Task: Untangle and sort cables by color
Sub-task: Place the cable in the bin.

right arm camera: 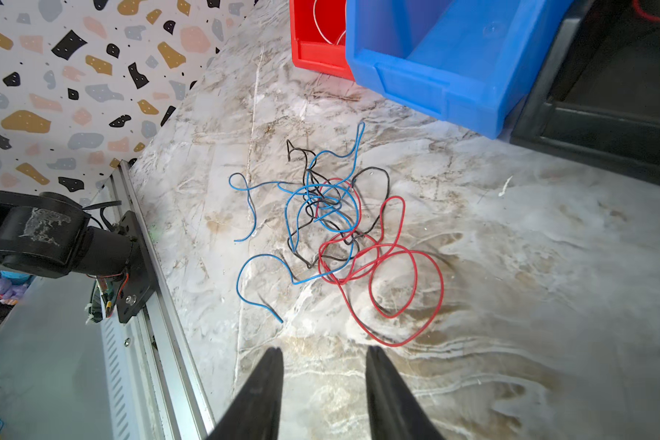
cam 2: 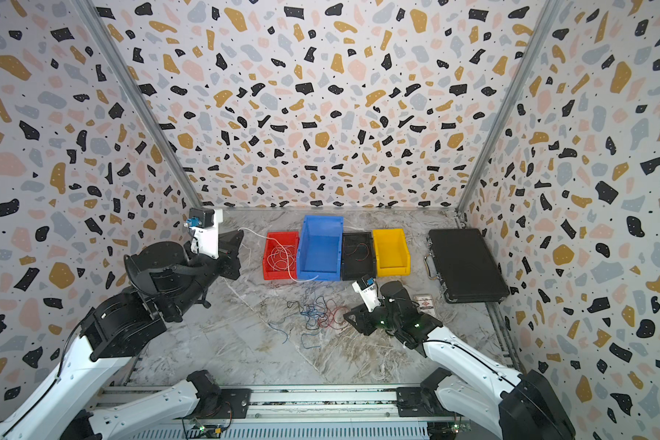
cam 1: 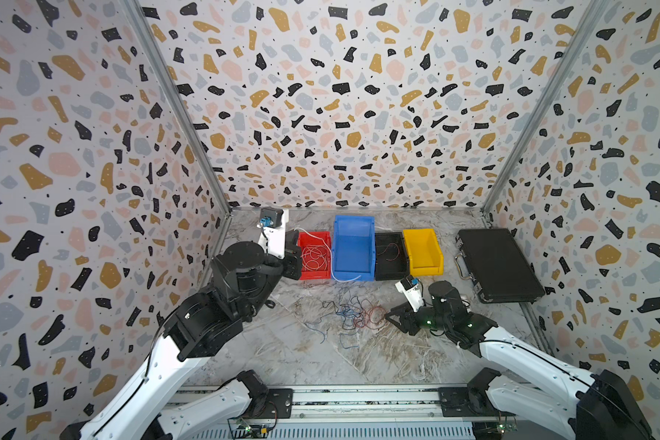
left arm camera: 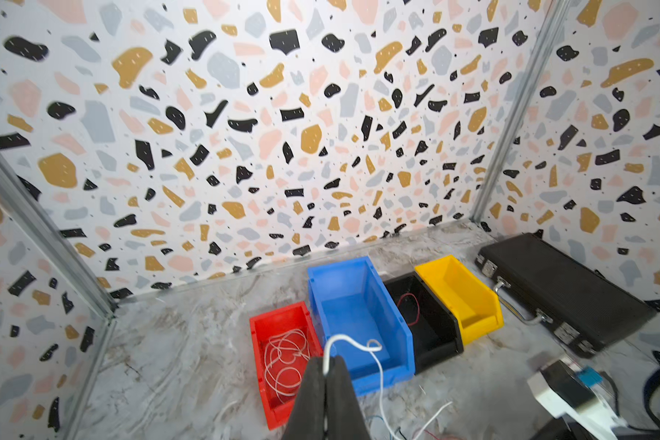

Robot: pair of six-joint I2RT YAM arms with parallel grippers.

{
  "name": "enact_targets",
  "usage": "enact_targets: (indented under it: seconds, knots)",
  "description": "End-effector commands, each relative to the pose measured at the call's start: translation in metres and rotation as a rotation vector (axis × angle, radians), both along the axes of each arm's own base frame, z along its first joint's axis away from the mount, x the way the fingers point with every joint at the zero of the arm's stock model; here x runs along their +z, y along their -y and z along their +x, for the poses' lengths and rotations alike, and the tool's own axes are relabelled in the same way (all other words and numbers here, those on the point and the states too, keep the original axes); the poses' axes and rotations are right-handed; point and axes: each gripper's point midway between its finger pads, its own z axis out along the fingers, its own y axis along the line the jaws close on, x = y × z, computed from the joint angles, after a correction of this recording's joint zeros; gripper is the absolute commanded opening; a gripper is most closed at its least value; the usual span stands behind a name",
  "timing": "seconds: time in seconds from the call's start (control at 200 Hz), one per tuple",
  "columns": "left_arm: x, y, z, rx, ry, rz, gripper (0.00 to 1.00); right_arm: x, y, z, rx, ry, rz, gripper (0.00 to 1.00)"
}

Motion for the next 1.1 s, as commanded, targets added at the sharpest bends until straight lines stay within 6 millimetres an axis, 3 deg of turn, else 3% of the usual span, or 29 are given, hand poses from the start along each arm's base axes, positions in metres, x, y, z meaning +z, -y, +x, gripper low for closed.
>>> enact_targets:
  seconds: [0.0, 0.28, 0.576, 0.676, 0.816, 1.091]
  knots:
    - [0.009, 0.012, 0.025, 0.031, 0.06, 0.058, 0.05, 0.02, 0.004, 0.002, -0.02, 0.062, 0.009, 0.4]
    - [0.006, 0.005, 0.085, 0.148, 0.066, 0.099, 0.0, 0.022, 0.014, -0.012, -0.027, 0.058, 0.021, 0.36]
    - [-0.027, 0.002, 0.133, 0.166, 0.036, 0.078, 0.0, 0.037, 0.018, -0.02, -0.029, 0.091, 0.078, 0.33]
    - [-0.047, 0.001, 0.148, 0.168, 0.0, 0.074, 0.0, 0.041, 0.018, -0.023, -0.02, 0.096, 0.092, 0.33]
    - [-0.071, -0.001, 0.164, 0.176, -0.022, 0.048, 0.0, 0.043, 0.018, -0.025, -0.016, 0.1, 0.093, 0.32]
    - [-0.098, 0.005, 0.193, 0.142, -0.067, 0.028, 0.0, 0.045, 0.017, -0.028, -0.003, 0.096, 0.103, 0.3]
